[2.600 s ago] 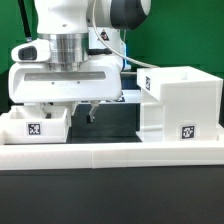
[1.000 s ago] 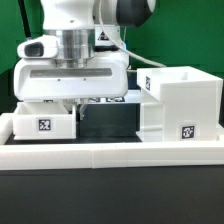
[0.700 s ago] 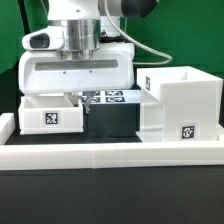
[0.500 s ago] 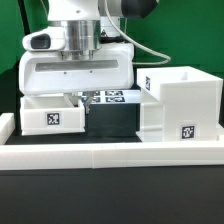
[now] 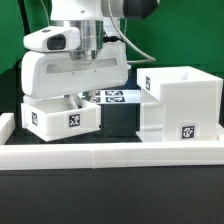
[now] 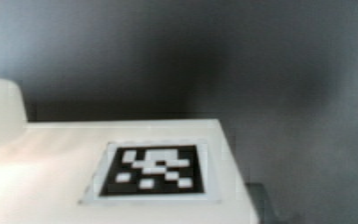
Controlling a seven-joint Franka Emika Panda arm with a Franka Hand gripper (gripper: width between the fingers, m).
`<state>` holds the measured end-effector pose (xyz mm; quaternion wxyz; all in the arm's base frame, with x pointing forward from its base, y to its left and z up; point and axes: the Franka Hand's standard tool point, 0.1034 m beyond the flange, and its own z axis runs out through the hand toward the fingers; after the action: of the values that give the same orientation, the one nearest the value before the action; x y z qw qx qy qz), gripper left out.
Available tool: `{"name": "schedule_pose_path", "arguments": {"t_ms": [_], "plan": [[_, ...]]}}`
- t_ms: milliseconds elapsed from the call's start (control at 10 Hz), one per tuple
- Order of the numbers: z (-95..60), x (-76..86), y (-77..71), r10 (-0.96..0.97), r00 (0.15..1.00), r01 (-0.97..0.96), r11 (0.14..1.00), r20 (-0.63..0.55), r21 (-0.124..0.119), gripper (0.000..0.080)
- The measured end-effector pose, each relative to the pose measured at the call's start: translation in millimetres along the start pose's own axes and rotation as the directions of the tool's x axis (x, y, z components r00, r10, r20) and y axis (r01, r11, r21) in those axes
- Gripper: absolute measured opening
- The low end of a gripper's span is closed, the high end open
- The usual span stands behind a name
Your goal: Assemble drawer
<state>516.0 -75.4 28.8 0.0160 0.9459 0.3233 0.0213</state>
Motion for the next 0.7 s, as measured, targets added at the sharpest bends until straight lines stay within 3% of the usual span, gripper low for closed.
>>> {"name": "schedule_pose_path", "arguments": {"t_ms": [300, 700], "plan": [[-0.3, -0.4, -2.7, -0.320, 0.947, 0.320, 0.948, 0.026, 0.003, 0.0042], [0.1, -4.1, 0.5, -0.538, 0.841, 0.538, 0.843, 0.047, 0.010, 0.0042]]}}
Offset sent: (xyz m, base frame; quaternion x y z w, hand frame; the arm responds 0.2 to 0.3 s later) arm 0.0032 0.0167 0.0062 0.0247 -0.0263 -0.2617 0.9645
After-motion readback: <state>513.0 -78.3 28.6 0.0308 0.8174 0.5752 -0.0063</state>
